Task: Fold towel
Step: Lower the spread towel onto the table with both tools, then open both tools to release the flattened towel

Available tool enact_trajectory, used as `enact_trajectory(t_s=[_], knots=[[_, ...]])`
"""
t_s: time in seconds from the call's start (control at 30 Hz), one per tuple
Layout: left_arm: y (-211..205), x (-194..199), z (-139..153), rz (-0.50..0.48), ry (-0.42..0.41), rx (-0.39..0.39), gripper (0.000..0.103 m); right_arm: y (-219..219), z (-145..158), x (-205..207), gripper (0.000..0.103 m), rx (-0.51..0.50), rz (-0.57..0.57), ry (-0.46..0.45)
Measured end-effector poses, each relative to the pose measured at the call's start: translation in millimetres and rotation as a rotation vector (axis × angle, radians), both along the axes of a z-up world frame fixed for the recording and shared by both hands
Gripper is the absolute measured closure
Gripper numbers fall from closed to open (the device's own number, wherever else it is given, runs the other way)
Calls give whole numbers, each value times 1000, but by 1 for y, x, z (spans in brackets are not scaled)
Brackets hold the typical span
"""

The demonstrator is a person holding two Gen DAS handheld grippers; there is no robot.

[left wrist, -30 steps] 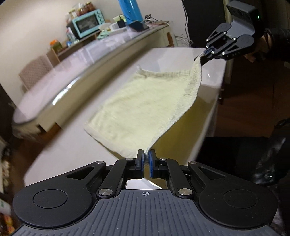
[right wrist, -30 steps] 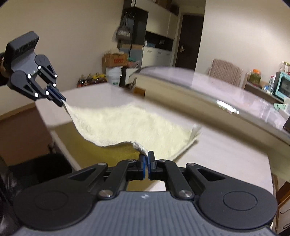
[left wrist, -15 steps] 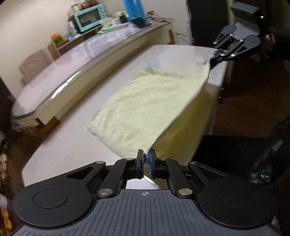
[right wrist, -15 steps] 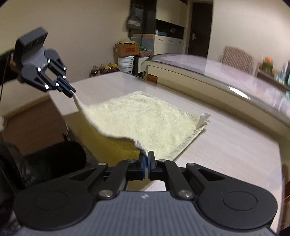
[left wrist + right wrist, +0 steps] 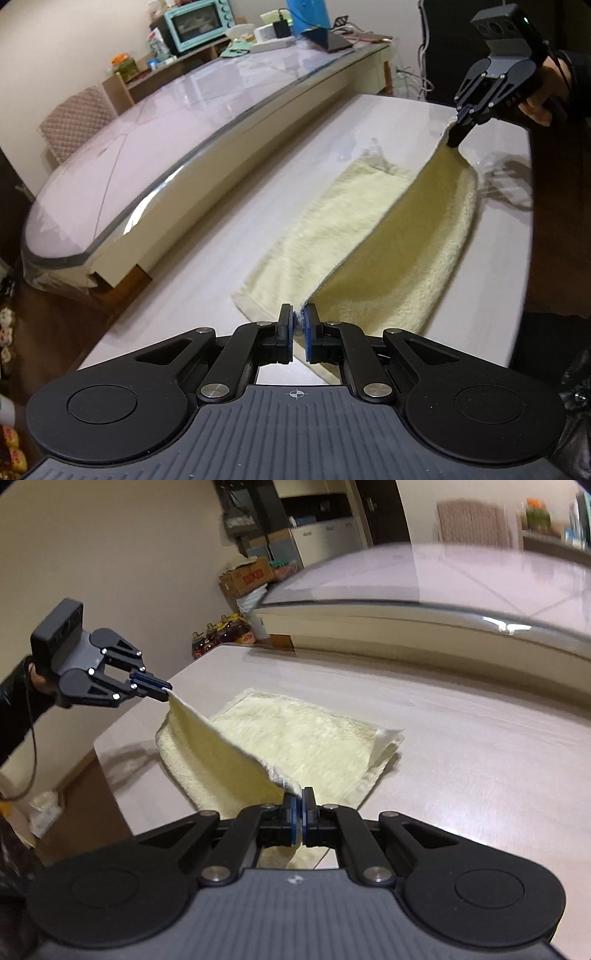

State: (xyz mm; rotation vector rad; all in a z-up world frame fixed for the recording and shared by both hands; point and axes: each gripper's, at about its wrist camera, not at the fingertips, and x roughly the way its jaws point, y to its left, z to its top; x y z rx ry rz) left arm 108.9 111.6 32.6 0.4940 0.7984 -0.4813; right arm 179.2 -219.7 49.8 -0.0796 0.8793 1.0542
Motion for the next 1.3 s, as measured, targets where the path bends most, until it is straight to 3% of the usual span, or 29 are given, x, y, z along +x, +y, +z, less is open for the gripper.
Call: enact_trajectory(t_s=[0.4, 1.3], knots=[[19, 61, -18, 33, 53, -18, 97, 18, -16, 59, 100, -34, -6, 109], [24, 94, -47, 81, 102, 13, 95, 9, -42, 88, 100, -29, -105, 233]])
